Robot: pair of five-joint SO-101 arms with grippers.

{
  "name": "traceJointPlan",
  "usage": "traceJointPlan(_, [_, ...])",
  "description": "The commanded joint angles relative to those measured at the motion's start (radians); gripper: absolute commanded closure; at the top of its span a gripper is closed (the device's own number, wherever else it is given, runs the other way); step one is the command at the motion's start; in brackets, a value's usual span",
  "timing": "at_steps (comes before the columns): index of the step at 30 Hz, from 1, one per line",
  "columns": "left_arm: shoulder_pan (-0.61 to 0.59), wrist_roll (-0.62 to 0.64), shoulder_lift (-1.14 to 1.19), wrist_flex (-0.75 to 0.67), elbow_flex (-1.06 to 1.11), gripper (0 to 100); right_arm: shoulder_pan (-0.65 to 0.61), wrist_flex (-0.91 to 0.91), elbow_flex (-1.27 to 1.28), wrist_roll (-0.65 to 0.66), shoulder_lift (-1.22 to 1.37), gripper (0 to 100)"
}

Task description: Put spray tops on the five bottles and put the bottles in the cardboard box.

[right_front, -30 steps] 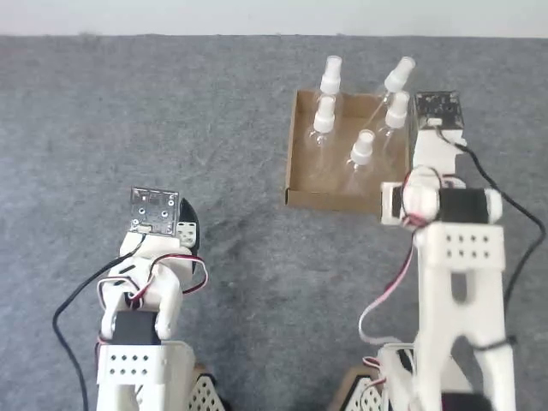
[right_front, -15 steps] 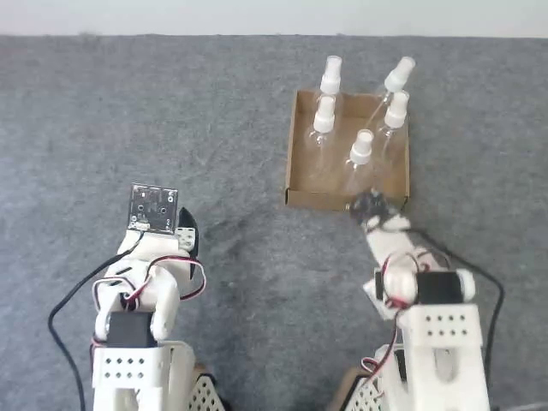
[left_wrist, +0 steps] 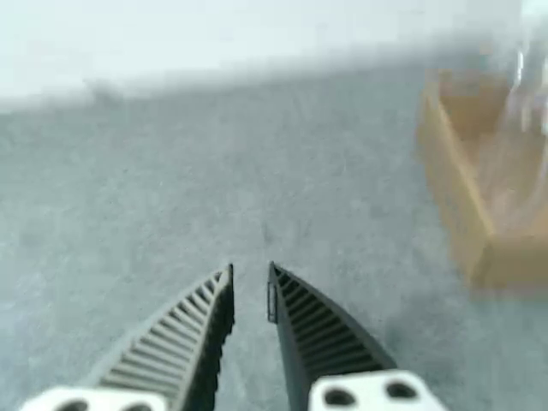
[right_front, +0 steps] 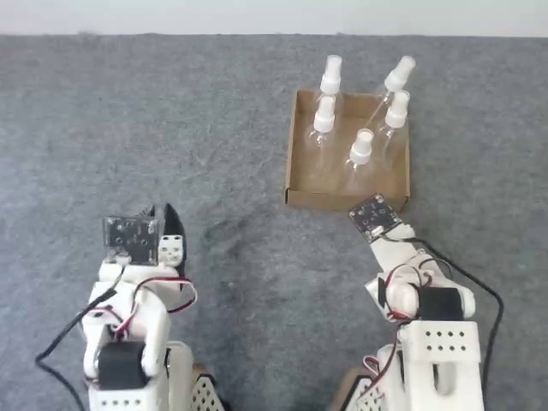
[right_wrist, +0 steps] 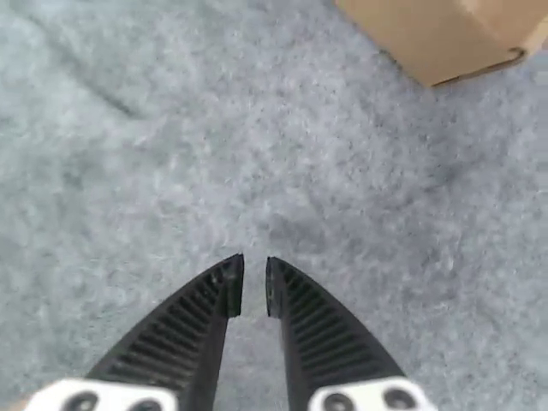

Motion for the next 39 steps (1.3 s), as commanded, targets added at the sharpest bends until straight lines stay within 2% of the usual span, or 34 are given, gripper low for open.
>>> traceJointPlan(1, [-0.017, -0.005, 0.015, -0.041, -0.012, 94, 0.082, -0.025, -0.002, 0.006, -0.019, 98.3])
traceJointPlan(6, [-0.015, -0.009, -0.028, -0.057, 0.035, 94, 0.183, -0.033, 0.081, 0.006, -0.019, 98.2])
traceJointPlan(10, [-0.017, -0.012, -0.023, -0.084, 0.122, 94, 0.252, -0.14, 0.183, 0.006, -0.019, 98.4])
traceJointPlan(13, [-0.017, -0.012, -0.023, -0.161, 0.222, 94, 0.262, -0.236, 0.287, 0.006, -0.019, 98.3])
traceJointPlan(16, [-0.017, -0.009, -0.018, -0.23, 0.26, 94, 0.266, -0.251, 0.308, 0.008, -0.024, 98.5])
traceJointPlan(21, [-0.017, -0.006, -0.018, -0.141, 0.263, 94, 0.266, -0.208, 0.322, 0.008, -0.079, 98.5])
traceJointPlan(25, [-0.011, -0.008, -0.015, 0.058, 0.263, 95, 0.266, -0.196, 0.348, 0.009, -0.162, 98.6])
traceJointPlan(27, [-0.009, -0.011, -0.015, 0.103, 0.263, 98, 0.262, -0.179, 0.367, 0.018, -0.222, 98.6])
traceJointPlan(32, [-0.008, -0.008, -0.017, 0.075, 0.263, 99, 0.259, -0.199, 0.439, 0.149, -0.432, 98.6])
traceJointPlan(35, [-0.015, -0.008, -0.017, 0.023, 0.263, 99, 0.257, -0.171, 0.434, 0.138, -0.535, 98.6])
traceJointPlan(39, [-0.015, -0.009, -0.017, 0.043, 0.263, 99, 0.257, -0.171, 0.43, 0.106, -0.624, 98.6])
